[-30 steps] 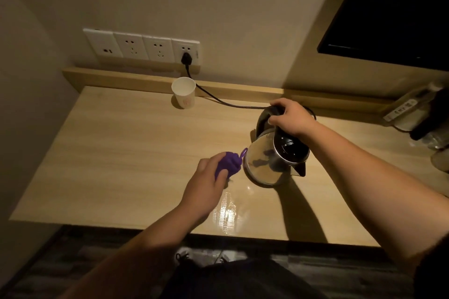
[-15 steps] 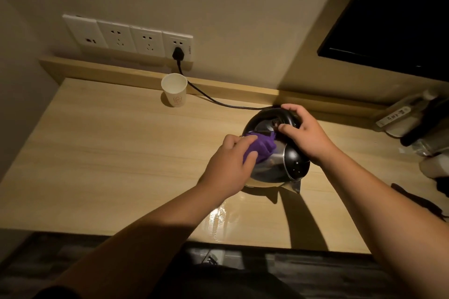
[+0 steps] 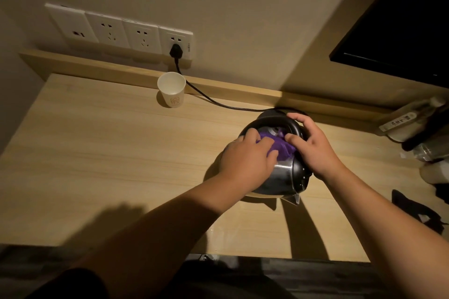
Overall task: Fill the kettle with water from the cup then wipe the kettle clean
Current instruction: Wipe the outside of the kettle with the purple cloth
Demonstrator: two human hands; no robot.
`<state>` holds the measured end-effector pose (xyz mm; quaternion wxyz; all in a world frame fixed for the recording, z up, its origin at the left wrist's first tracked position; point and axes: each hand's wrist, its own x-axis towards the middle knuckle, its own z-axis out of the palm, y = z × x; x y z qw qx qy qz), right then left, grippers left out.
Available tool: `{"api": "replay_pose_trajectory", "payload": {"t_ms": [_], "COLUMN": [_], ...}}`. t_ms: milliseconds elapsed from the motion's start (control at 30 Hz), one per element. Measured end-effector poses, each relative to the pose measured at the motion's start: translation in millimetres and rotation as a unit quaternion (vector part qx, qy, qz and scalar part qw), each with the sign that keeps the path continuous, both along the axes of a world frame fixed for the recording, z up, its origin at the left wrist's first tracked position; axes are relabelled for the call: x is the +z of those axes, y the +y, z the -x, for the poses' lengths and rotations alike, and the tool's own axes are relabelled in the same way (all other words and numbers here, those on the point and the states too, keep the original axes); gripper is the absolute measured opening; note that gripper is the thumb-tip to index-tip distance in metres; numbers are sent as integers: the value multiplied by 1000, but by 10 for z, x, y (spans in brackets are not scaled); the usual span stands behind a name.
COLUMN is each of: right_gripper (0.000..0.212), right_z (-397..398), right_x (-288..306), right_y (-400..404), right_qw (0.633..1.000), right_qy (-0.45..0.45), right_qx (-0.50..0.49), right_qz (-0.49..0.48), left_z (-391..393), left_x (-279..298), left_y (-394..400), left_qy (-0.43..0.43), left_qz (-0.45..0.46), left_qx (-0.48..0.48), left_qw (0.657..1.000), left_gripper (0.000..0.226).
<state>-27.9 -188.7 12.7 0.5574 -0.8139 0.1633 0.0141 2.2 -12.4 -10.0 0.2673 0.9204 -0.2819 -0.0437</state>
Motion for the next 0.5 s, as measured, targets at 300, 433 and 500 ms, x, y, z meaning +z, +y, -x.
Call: {"api": "replay_pose_trajectory", "payload": {"t_ms": [300, 433, 500], "right_gripper": [43, 44, 45], "right_z": [-12, 4, -7], "right_x": [9, 9, 9], "right_y": [50, 47, 45], "right_qw": [1000, 999, 999], "right_qy": [-6, 4, 5], "right_qx": [-24, -17, -23], "right_qz": [-2, 32, 39], "left_z": [-502, -602, -553], "left_x": [-352, -515, -498], "left_y": [328, 564, 607], "left_qy": [105, 151, 155], "left_qz": [-74, -115, -77], "left_qx": [61, 91, 103], "left_qw": [990, 977, 980], "left_gripper": [35, 34, 34]}}
